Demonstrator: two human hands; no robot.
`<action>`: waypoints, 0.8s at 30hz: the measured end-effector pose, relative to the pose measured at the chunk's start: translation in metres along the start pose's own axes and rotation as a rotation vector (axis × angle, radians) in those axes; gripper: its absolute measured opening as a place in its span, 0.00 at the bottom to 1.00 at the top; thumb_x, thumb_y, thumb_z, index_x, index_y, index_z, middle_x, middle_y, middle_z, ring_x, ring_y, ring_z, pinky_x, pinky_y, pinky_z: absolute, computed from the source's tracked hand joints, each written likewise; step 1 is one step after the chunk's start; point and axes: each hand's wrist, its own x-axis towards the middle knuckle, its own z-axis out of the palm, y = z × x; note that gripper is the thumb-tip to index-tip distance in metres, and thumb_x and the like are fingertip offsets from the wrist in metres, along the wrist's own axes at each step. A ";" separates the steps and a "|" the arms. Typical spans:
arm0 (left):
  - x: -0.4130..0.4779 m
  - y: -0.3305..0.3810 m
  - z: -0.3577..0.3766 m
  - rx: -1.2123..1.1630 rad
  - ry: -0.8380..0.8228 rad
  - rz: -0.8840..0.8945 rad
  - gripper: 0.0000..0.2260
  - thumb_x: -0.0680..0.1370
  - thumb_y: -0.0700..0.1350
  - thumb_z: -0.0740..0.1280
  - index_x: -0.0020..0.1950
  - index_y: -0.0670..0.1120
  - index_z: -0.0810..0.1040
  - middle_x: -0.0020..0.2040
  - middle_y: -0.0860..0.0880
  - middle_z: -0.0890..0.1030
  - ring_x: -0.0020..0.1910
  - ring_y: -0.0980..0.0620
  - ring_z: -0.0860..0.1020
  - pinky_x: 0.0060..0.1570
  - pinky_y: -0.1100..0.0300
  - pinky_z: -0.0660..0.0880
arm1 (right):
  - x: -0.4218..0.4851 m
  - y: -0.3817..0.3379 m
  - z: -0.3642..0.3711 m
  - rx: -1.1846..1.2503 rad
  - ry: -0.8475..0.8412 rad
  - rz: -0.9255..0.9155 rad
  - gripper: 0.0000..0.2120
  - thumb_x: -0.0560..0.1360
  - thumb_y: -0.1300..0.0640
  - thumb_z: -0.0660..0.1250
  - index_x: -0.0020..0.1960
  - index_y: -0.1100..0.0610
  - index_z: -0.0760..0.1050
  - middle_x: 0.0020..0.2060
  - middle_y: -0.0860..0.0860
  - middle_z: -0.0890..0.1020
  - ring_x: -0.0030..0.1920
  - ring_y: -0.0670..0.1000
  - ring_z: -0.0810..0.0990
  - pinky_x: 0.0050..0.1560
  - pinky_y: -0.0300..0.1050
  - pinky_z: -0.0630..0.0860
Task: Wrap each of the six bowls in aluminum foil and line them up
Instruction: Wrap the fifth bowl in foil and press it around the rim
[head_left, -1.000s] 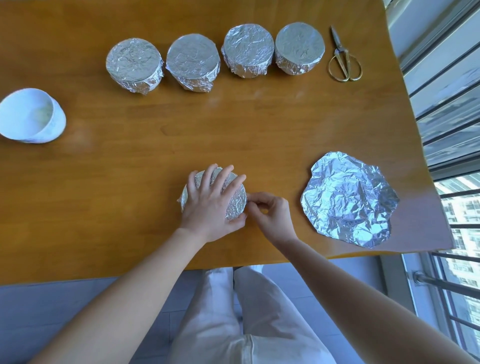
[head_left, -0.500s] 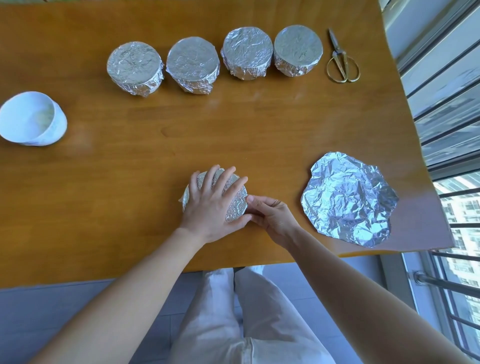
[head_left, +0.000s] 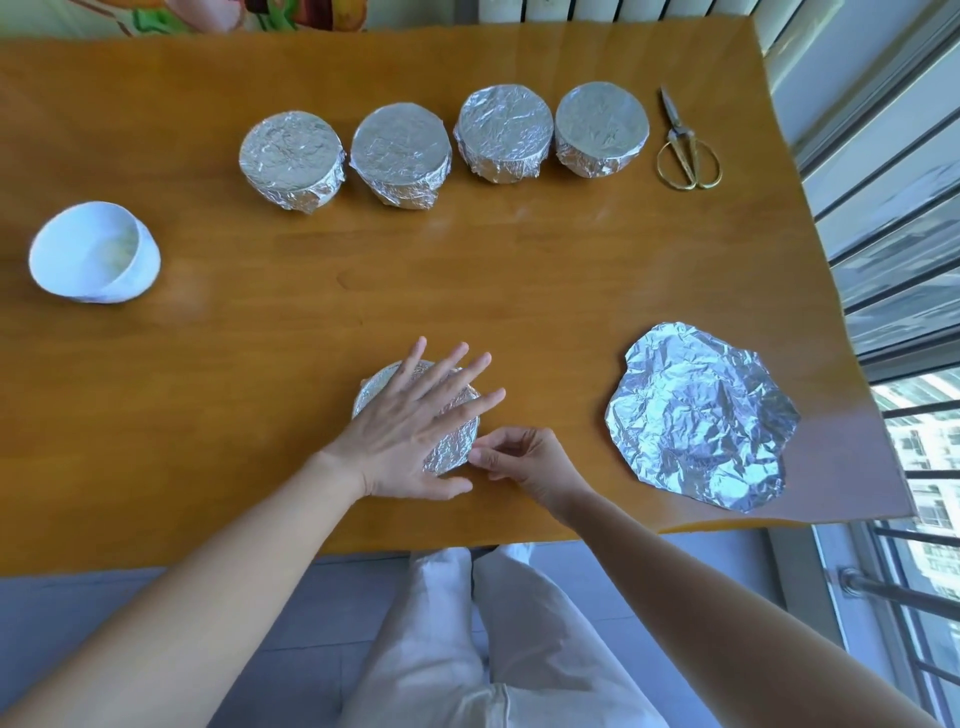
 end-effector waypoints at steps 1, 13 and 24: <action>0.002 0.005 -0.003 -0.008 0.025 -0.089 0.39 0.74 0.71 0.57 0.80 0.51 0.59 0.82 0.43 0.50 0.80 0.40 0.47 0.75 0.33 0.44 | 0.002 0.000 0.000 -0.025 -0.011 -0.009 0.03 0.73 0.64 0.74 0.42 0.57 0.82 0.34 0.46 0.83 0.37 0.45 0.78 0.41 0.37 0.76; 0.012 0.040 0.015 -0.056 -0.030 -0.778 0.38 0.70 0.71 0.55 0.78 0.60 0.59 0.79 0.47 0.61 0.76 0.38 0.60 0.63 0.36 0.61 | 0.023 -0.023 -0.018 -0.392 0.222 -0.254 0.07 0.74 0.61 0.74 0.52 0.56 0.82 0.42 0.46 0.84 0.39 0.39 0.78 0.42 0.31 0.73; 0.014 0.039 0.012 -0.064 -0.011 -0.763 0.34 0.69 0.68 0.56 0.74 0.59 0.65 0.77 0.49 0.64 0.73 0.39 0.63 0.63 0.37 0.60 | 0.027 -0.011 -0.002 -0.452 0.327 -0.370 0.05 0.71 0.65 0.75 0.42 0.57 0.81 0.41 0.52 0.83 0.39 0.45 0.79 0.41 0.34 0.74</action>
